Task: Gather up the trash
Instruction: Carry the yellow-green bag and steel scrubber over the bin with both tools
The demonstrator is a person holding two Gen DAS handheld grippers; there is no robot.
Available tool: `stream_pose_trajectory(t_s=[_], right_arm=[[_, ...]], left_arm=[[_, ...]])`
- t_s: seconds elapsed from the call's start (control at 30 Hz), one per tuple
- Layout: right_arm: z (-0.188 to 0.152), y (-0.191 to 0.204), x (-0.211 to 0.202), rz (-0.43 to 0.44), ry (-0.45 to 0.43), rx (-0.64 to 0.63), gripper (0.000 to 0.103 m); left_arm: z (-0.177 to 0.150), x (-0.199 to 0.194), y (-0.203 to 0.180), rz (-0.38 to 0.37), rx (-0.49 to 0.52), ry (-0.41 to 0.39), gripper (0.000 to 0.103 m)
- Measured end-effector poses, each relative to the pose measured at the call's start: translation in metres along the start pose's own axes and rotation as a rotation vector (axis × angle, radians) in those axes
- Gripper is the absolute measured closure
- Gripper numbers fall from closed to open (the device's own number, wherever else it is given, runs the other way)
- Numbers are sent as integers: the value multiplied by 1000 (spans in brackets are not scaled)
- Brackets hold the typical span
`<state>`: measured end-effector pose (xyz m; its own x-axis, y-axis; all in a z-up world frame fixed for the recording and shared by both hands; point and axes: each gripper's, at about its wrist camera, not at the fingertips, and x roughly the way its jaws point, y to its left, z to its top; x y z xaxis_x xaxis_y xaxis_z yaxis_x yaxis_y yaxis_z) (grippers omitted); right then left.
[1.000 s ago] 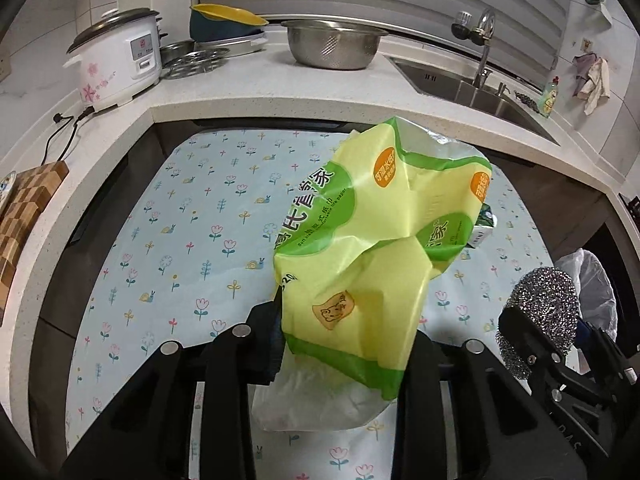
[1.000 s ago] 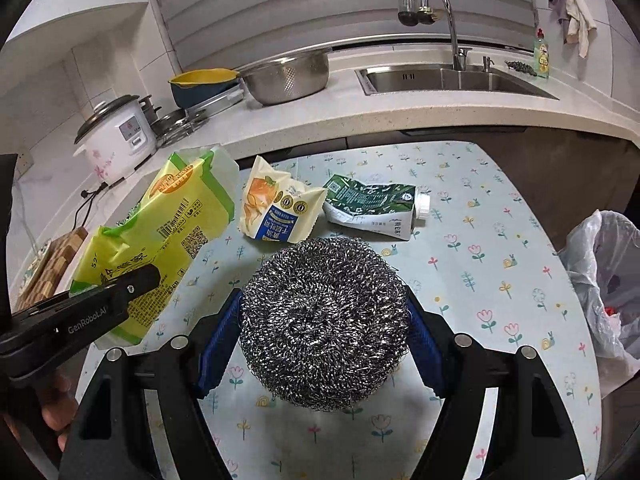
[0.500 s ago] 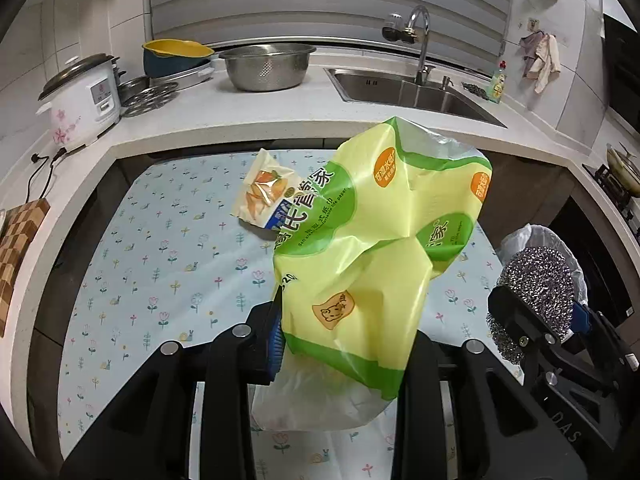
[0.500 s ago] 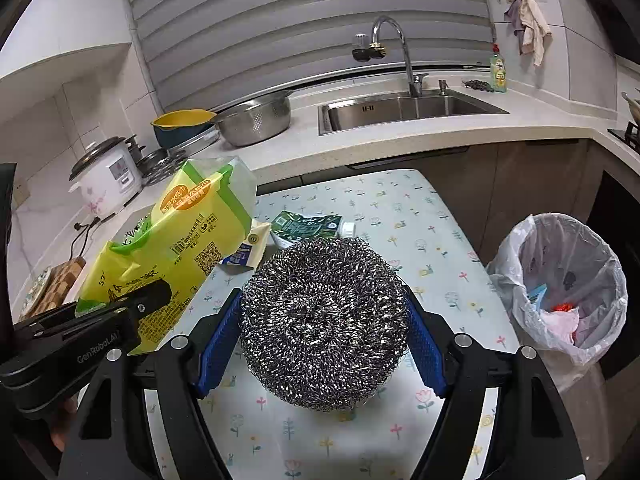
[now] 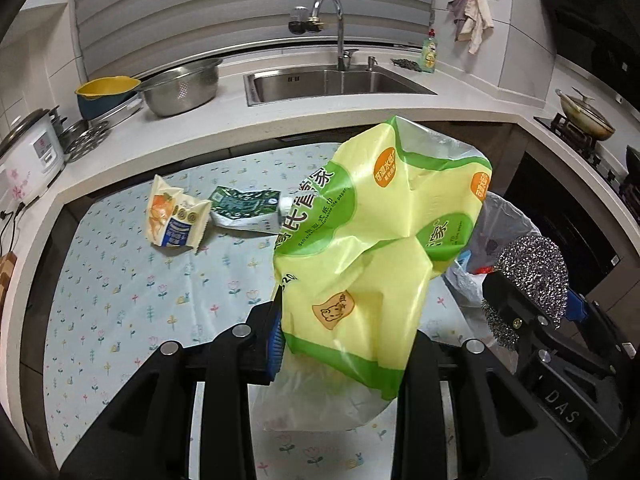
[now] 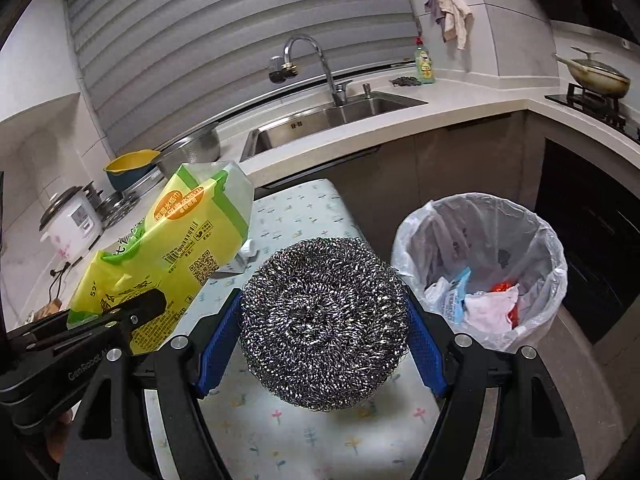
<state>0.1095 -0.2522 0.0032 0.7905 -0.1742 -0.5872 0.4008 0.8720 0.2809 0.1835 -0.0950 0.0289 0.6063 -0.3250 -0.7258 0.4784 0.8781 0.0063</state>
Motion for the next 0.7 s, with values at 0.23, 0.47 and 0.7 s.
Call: stream_pose_trajectory(t_s=[0.23,0.47,0.7], right_arm=[[4,-51,-8,-50,-22,69,31],[6,-91,-5,-92,-25,117,31],[10,-132,8,-149,-18,173,31]], left_arm=[[4,12,-55,-38,80,11,73],[11,28,-101,-71,144,25,73],[20,58,-142,-123,197,57,73]])
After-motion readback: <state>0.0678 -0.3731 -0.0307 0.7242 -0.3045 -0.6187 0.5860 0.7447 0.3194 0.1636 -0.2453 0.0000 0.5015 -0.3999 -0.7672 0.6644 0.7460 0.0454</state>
